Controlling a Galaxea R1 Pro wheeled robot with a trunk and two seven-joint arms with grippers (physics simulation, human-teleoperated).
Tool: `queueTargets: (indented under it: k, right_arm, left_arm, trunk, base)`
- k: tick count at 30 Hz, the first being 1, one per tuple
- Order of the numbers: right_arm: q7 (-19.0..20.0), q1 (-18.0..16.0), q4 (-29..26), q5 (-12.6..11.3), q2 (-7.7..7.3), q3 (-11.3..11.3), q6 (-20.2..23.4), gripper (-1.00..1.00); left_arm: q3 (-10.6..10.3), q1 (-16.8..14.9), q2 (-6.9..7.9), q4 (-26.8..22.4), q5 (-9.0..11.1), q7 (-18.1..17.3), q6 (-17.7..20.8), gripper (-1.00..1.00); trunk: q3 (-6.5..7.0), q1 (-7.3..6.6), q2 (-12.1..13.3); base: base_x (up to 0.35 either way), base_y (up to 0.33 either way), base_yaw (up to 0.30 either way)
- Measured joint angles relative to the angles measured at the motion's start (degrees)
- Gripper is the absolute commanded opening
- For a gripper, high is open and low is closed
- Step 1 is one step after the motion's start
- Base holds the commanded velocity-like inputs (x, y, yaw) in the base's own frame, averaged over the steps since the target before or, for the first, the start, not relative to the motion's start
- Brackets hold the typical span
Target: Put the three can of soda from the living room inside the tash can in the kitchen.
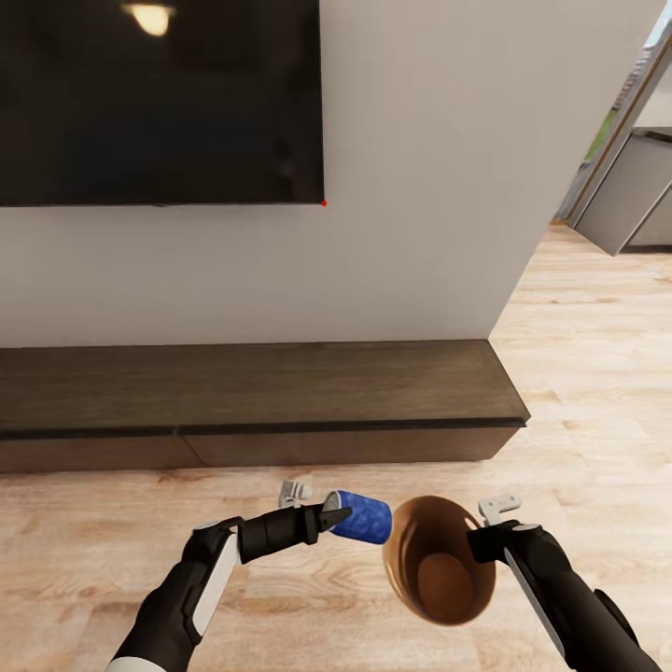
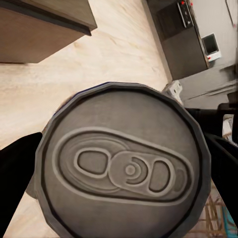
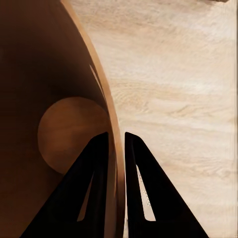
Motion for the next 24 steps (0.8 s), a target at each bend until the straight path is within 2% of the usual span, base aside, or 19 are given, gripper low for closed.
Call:
queueTargets:
  k: [4,10,12,13,14,18,22,24]
  right_arm:
    - [0.06,0.00,0.85,-0.43,0.00,0.14,-0.04,-1.00]
    - [-0.04,-0.08,2.61,-0.19,0.01,0.22,-3.33,-1.00]
    - [-0.03,-0.08,2.76,-0.37,0.01,0.24,-3.80,-1.00]
    - [-0.05,-0.09,2.84,-0.33,0.01,0.24,-4.04,-1.00]
    - [-0.06,-0.09,2.86,-0.23,0.01,0.23,-4.10,-1.00]
    - [-0.05,-0.09,2.91,-0.30,0.01,0.24,-4.26,-1.00]
    - [-0.01,-0.09,2.93,-0.21,0.00,0.24,-4.30,-1.00]
    - [0.02,-0.09,2.93,-0.27,0.01,0.24,-4.30,-1.00]
  left_arm:
    - [-0.03,0.01,-0.19,0.00,0.01,-1.97,0.06,-1.00]
    - [-0.22,-0.01,-1.48,0.06,0.00,-3.82,0.07,-1.00]
    - [-1.08,0.00,-1.86,0.08,-0.01,-3.96,0.08,-1.00]
    - [-2.73,0.00,-2.08,0.08,-0.05,-4.02,0.12,-1.00]
    - [-3.39,0.00,-2.12,0.10,-0.07,-4.00,0.08,-1.00]
    - [-5.45,-0.02,-2.56,0.65,-0.15,-3.73,0.03,-1.00]
    - [-5.91,-0.04,-2.71,0.95,-0.26,-3.28,-0.09,-1.00]
    - [-6.02,-0.05,-2.74,1.03,-0.34,-1.78,-0.12,-1.00]
  trunk:
    - [0.00,0.00,0.00]
    - [0.00,0.00,0.00]
    - [0.00,0.00,0.00]
    - [0.00,0.00,0.00]
    - [0.00,0.00,0.00]
    - [0.00,0.00,0.00]
    - [0.00,0.00,0.00]
    - [0.00,0.00,0.00]
  base:
    - [0.000,0.000,0.000]
    - [0.000,0.000,0.000]
    - [0.000,0.000,0.000]
    - [0.000,0.000,0.000]
    - [0.000,0.000,0.000]
    - [0.000,0.000,0.000]
    - [0.000,0.000,0.000]
    - [0.000,0.000,0.000]
